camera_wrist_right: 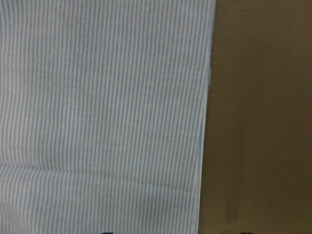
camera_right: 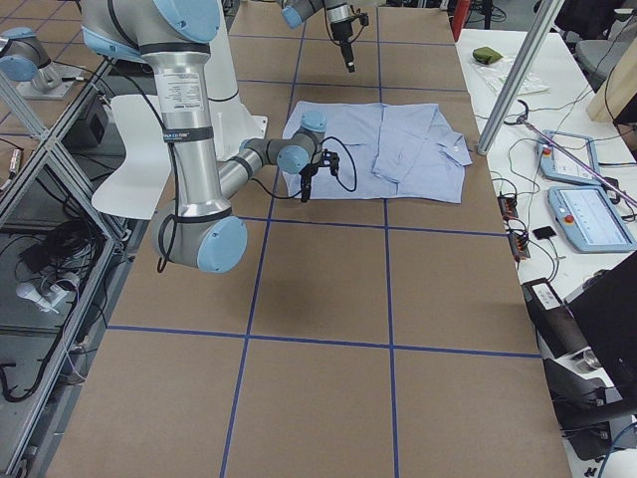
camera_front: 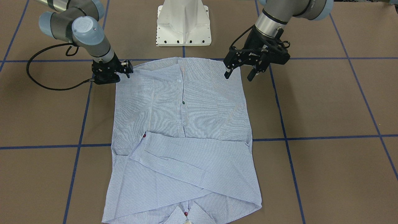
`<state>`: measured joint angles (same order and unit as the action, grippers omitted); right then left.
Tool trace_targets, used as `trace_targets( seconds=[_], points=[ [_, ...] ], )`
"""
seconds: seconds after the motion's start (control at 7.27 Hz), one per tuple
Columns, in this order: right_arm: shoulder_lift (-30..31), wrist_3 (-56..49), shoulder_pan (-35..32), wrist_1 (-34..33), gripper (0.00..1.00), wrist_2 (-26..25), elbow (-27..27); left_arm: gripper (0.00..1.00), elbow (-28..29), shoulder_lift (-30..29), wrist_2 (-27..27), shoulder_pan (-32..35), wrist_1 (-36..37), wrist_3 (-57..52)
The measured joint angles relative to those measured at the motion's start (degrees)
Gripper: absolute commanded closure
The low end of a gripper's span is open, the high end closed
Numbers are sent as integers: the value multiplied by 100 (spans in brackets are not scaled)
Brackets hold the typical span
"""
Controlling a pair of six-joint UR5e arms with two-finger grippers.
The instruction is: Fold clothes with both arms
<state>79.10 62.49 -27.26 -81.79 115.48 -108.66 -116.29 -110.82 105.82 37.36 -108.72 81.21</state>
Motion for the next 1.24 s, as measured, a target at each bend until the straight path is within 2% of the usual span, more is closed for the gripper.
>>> trace_targets(
  seconds=[0.14,0.28,1.24],
  points=[
    [1,38,19,-13,27,20,-2,0,-4,0,0,0,0,0],
    [5,84,30,-22,41,35,-5,0,-6,-3,0,0,0,0],
    [78,122,62,-26,41,191,32,0,-20,-1,0,0,0,8]
  ],
)
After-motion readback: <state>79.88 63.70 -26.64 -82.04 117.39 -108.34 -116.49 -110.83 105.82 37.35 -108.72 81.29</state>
